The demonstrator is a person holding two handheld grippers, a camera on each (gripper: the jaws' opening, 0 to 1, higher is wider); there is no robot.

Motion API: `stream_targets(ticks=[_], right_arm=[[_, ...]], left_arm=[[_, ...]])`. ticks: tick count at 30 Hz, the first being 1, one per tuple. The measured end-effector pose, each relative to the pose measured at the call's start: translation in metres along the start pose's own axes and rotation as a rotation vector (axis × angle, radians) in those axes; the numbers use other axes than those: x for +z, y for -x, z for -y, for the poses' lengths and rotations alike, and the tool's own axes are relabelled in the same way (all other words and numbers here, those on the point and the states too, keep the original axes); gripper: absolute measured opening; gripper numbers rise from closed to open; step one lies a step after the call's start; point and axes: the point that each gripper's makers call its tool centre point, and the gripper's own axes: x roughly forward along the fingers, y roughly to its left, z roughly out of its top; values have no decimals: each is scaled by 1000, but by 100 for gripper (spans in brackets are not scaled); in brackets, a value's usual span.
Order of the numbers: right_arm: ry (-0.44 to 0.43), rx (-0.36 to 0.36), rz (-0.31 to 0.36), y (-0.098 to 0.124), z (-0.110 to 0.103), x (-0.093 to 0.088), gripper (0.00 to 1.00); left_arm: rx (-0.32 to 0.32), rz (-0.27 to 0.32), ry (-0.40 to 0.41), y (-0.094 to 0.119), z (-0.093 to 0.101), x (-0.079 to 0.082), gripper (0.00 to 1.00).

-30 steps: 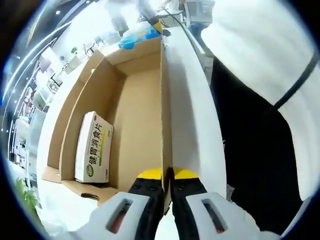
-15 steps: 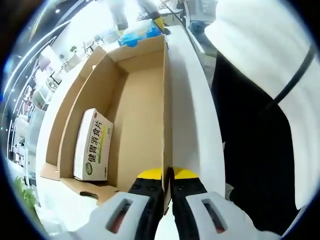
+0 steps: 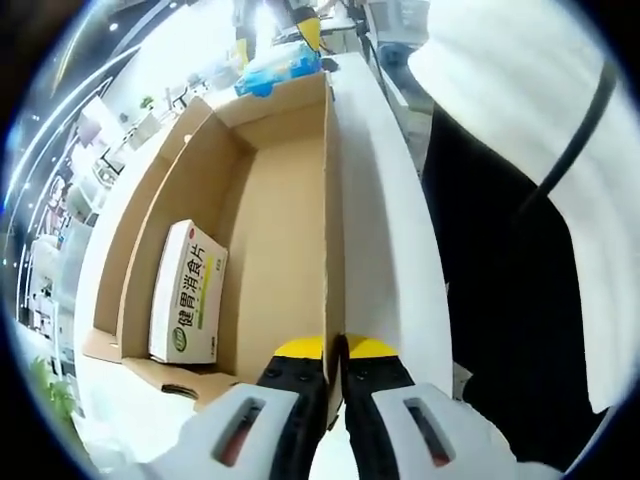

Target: Operate the shoe box by opening the lid, removing the specified soft item, and placing it in the target area until the item is outside and the box remains undamaged.

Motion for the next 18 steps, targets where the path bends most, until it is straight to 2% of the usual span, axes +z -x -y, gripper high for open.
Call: stream_targets(ticks=[3,5,6,8,9,11,14,18], right_arm=[[-117,-37,117,11,-3,17,64],[-178,-78,164,16,-4,25,63],[-191,-121,200,20,-3,31,62],[-220,-146,238,23,-5,38,61],[-267,-172,299,28,-9,47,61],[-316,-195,366,31,-14,56,61],[-363,-222,392,34,-19,56,57],[-381,-254,359,30,-25,42,56]], left_arm=[[4,2,3,0,0,0,4],[2,-6,9,0,0,1,4],[1,-7,10,0,0,1,4],[0,-6,12,0,0,1,4],[4,-5,10,0,0,0,4],[18,-3,-2,0,0,0,4],[23,-7,5,0,0,0,4],[16,-8,14,0,0,1,4]])
